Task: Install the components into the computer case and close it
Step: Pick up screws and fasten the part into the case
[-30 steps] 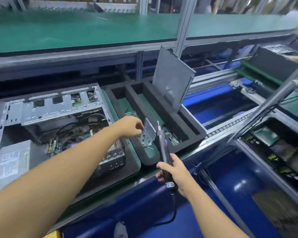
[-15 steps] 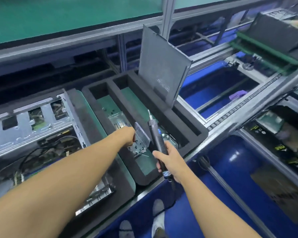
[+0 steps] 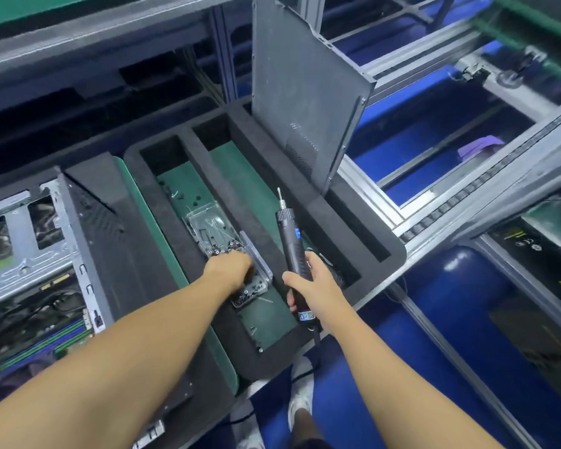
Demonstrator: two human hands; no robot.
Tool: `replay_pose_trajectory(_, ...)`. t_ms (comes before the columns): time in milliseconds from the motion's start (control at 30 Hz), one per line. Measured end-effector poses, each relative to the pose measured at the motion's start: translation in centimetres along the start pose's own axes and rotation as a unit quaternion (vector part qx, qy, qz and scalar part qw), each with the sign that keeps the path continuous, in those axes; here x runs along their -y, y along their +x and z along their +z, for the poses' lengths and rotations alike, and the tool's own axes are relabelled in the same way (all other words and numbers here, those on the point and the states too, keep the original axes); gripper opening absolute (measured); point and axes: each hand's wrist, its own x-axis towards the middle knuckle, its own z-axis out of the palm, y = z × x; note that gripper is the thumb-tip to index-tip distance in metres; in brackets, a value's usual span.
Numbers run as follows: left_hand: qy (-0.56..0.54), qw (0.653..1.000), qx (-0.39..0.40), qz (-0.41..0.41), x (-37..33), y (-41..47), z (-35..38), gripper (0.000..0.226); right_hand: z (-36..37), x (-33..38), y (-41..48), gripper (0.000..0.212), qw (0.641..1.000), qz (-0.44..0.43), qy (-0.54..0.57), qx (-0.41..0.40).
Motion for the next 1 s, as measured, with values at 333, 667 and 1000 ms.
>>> replay_pose_trajectory(333,0.099,0.994,-0.034,-0.002,-0.9,0.7,1.1,0.031,-0.4,-0.3,0.6,0.035,1.000,-0.002,0.007,0.015)
replay_pose_trajectory(667,-0.248,0.969,-0.016,-0.009,4.2,-2.4,-6.1,0.015,-0.6,2.0,-0.5,0.035,0.994,-0.018,-0.040,0.104)
replay_pose_trajectory(1000,-0.626,0.753,-0.189,0.079,9.2,-14.8,-10.4,0.004,4.0,5.9,-2.6,0.052,0.958,-0.046,-0.142,0.243)
